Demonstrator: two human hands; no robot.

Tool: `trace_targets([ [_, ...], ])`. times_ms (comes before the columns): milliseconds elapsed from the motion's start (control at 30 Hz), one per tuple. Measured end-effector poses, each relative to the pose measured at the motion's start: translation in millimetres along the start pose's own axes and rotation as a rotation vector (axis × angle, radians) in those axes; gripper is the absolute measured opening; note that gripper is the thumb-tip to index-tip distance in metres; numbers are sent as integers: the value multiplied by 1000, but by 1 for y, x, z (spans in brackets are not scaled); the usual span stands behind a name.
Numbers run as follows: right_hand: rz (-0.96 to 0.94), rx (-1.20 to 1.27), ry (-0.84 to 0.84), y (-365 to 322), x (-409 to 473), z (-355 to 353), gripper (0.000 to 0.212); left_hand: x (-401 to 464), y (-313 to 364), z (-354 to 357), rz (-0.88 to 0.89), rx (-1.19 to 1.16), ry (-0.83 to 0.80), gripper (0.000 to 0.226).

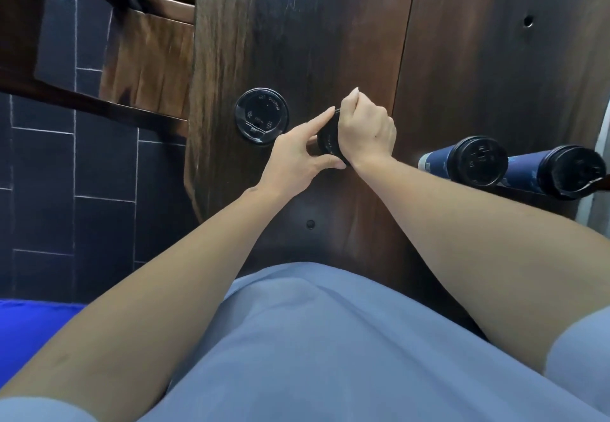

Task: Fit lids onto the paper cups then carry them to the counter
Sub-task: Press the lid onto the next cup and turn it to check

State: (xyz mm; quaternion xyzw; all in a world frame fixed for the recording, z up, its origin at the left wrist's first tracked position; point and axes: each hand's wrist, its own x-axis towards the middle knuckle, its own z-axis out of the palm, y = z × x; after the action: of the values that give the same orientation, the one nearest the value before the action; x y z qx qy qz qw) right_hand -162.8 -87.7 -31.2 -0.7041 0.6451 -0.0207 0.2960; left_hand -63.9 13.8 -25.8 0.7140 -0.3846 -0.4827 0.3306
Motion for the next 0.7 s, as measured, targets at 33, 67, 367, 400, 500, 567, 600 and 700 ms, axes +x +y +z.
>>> trace_targets([
  [33,-2,-3,-3,-1,1,-1,45,2,0,0,0,-1,1,95],
  [67,-5,-10,-3,-1,3,-1,43,2,0,0,2,-7,1,95],
  [367,-52,201,-144,8,4,-9,49,3,-4,-1,36,13,-23,95],
  [400,-69,284,-180,12,3,-13,47,3,-3,-2,41,9,-26,96],
  [500,-162,424,-289,32,-3,-31,30,3,-3,-3,41,3,-33,95],
  [567,-217,461,-361,51,-7,-39,38,3,-3,-2,32,12,-27,94],
  [600,-237,465,-404,60,-9,-42,49,4,-3,-2,25,14,-25,94],
  [700,-270,458,-511,73,-13,-49,72,2,-1,2,7,14,-15,93],
])
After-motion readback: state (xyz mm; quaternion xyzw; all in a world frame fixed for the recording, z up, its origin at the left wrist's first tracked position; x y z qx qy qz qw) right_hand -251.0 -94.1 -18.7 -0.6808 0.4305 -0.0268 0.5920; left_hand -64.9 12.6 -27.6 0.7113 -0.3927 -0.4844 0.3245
